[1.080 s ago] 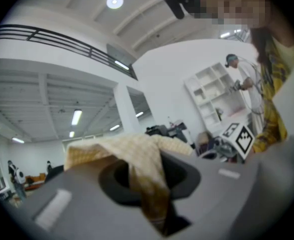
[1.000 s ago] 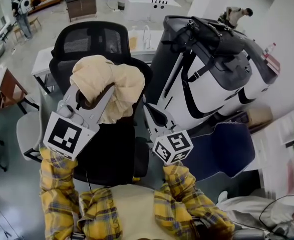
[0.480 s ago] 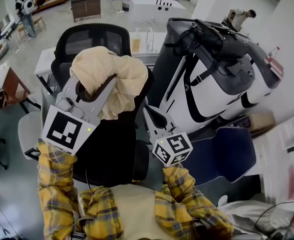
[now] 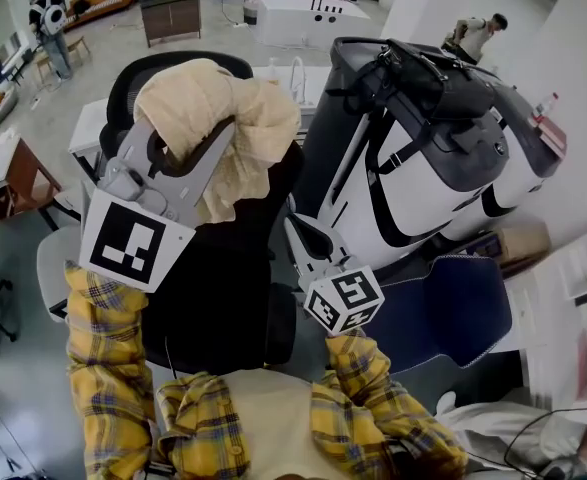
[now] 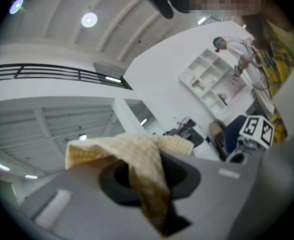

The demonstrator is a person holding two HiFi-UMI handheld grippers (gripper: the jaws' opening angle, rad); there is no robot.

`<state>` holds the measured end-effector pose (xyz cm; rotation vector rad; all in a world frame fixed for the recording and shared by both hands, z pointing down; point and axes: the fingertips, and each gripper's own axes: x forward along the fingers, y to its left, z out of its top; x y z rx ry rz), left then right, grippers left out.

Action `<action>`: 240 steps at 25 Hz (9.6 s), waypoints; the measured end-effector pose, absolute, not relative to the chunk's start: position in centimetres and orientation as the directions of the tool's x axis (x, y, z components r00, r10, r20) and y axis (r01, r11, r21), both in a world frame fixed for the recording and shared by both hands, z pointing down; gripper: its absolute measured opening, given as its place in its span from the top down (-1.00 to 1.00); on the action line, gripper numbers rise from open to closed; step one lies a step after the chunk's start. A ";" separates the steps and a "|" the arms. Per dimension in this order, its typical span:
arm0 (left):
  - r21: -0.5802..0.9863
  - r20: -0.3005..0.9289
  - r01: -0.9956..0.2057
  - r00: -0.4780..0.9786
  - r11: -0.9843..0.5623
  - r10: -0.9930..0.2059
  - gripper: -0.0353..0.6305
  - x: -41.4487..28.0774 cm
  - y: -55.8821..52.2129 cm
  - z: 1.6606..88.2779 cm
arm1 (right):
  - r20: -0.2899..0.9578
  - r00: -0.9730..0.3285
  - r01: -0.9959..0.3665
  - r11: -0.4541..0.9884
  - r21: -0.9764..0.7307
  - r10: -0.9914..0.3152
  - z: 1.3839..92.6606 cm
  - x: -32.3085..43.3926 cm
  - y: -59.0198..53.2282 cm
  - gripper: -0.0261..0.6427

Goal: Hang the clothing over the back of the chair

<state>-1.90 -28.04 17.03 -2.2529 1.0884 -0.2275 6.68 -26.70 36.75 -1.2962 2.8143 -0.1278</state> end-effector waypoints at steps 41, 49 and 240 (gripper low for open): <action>-0.672 -0.094 -0.689 0.442 -0.271 -0.892 0.65 -2.1 -49.1 14.2 | 0.100 -0.637 -0.771 0.631 -0.086 -0.765 39.4 9.9 -29.1 0.88; -0.703 -0.136 -0.698 0.325 -0.140 -0.936 0.65 -4.1 -51.2 12.9 | 0.102 -0.659 -0.752 0.653 -0.092 -0.745 39.0 9.2 -29.5 0.88; -0.417 0.091 -0.773 0.488 -0.479 -0.868 0.47 -10.1 -45.5 25.8 | 0.031 -0.628 -0.503 0.436 0.746 -0.778 25.4 2.0 -54.6 0.82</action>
